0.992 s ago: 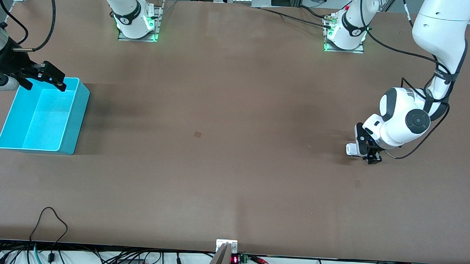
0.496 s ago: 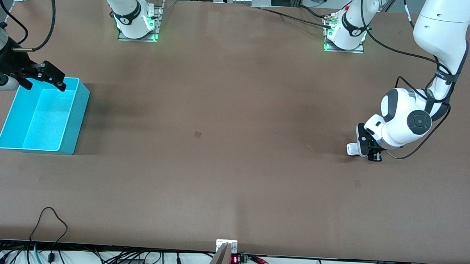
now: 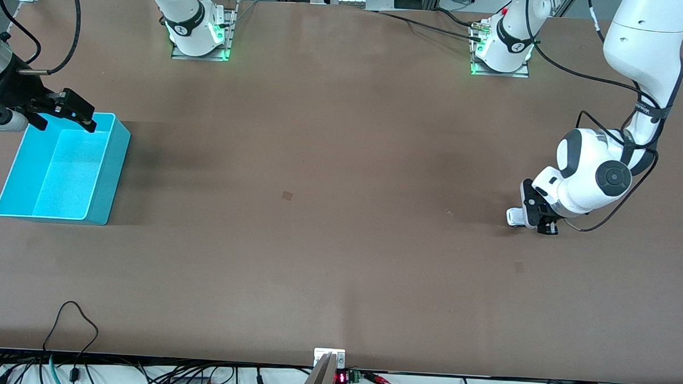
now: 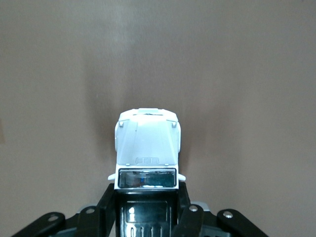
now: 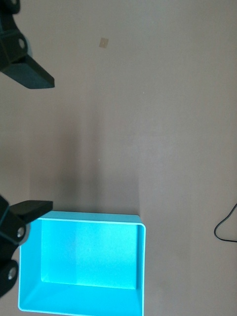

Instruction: Wind and store white jeep toy

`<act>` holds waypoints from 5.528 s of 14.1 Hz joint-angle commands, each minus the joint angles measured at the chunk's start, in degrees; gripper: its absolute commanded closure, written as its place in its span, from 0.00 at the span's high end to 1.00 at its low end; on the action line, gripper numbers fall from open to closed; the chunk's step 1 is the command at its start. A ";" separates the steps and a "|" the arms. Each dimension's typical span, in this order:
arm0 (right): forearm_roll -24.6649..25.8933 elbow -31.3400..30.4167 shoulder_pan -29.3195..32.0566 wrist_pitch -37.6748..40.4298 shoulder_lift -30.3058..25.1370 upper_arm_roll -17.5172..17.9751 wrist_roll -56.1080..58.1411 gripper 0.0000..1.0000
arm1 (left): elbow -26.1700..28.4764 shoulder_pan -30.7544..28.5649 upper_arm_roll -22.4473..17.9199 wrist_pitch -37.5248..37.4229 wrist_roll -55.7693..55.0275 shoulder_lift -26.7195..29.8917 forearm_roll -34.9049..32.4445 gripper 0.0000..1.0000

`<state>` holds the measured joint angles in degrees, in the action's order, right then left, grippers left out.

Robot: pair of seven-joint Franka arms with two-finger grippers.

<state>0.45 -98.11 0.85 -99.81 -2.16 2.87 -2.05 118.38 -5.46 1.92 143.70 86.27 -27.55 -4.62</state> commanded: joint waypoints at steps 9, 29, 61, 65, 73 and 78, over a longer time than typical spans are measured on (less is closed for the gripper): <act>-0.72 0.02 0.65 0.85 -0.74 0.21 0.91 1.00 | -3.58 -14.21 0.02 -1.06 18.47 -5.50 -1.09 0.18; -0.81 0.02 0.64 0.94 -0.74 0.21 0.91 1.00 | -6.31 -19.06 -0.25 -1.41 25.61 -5.50 -1.09 1.00; -0.81 -0.15 0.65 1.02 -0.82 0.21 0.99 1.00 | -40.42 -0.26 5.82 -67.50 -58.03 7.40 -1.36 1.00; -0.81 -0.24 0.65 1.02 -0.74 0.21 0.99 1.00 | -37.62 3.61 4.24 -62.25 -74.44 14.08 -1.62 1.00; -0.81 -1.03 0.82 1.29 -0.74 0.21 0.99 1.00 | -22.14 8.63 -5.25 -42.98 -84.16 25.25 5.13 1.00; -0.81 -4.27 1.26 1.11 -0.56 0.12 12.82 1.00 | -18.97 10.56 -5.88 -43.06 -83.63 28.42 4.01 1.00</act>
<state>0.45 -100.47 1.19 -98.81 -2.07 2.85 4.85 96.43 3.76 -3.16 99.53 2.65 -1.78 -0.41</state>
